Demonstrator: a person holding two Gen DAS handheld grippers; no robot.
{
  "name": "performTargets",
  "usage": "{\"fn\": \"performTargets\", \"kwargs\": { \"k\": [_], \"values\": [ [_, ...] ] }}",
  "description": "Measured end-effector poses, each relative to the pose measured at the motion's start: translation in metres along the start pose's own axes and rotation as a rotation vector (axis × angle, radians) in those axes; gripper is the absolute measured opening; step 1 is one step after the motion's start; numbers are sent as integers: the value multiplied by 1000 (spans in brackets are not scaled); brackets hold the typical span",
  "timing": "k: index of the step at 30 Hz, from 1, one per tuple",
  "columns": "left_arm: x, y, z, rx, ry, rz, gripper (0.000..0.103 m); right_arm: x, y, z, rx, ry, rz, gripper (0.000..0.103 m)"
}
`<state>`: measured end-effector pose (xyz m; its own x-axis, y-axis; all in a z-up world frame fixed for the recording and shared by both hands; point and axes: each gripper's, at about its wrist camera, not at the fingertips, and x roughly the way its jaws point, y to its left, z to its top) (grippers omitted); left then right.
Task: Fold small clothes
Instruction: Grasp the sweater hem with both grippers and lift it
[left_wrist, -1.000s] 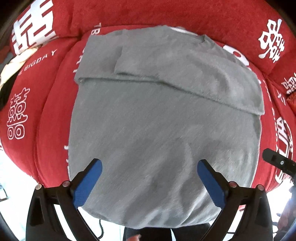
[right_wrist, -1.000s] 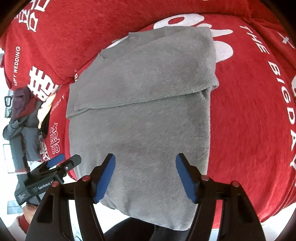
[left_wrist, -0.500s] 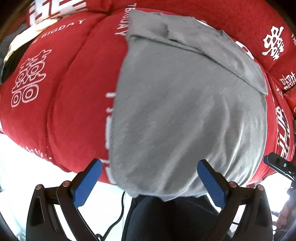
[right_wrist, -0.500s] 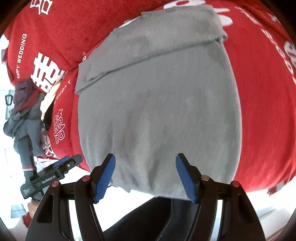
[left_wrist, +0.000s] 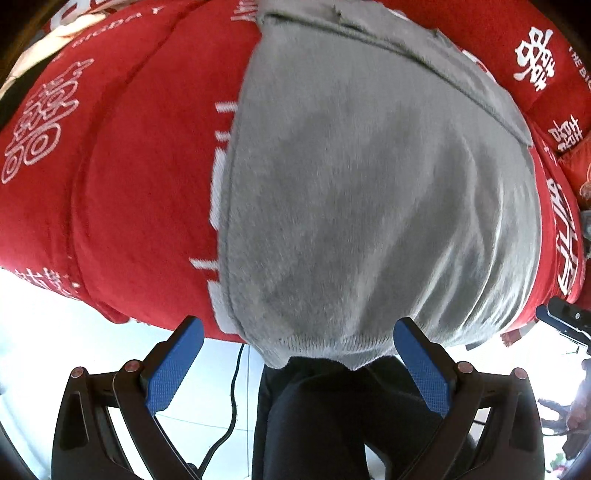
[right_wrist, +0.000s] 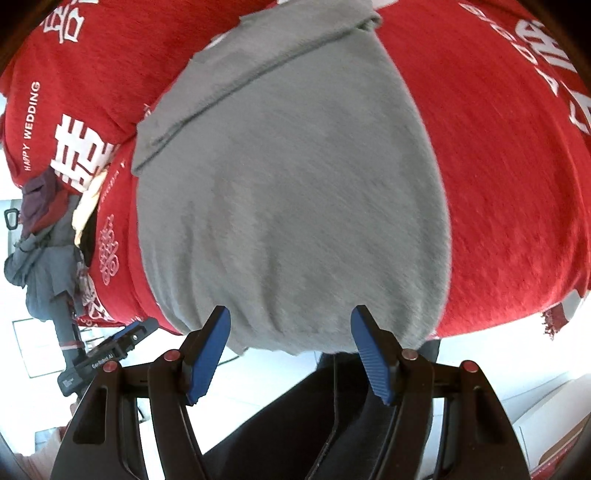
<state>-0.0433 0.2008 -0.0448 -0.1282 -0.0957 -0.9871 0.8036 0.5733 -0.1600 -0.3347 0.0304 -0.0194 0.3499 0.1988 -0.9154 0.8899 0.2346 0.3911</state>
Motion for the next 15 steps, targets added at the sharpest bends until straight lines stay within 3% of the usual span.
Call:
{"fn": "performTargets", "kwargs": {
  "k": [5, 15],
  "values": [
    [18, -2, -13, -19, 8, -6, 103, 17, -32, -8, 1, 65, -35, 71],
    [43, 16, -25, -20, 44, -47, 103, 48, -80, -16, -33, 125, -16, 71]
  ]
}}
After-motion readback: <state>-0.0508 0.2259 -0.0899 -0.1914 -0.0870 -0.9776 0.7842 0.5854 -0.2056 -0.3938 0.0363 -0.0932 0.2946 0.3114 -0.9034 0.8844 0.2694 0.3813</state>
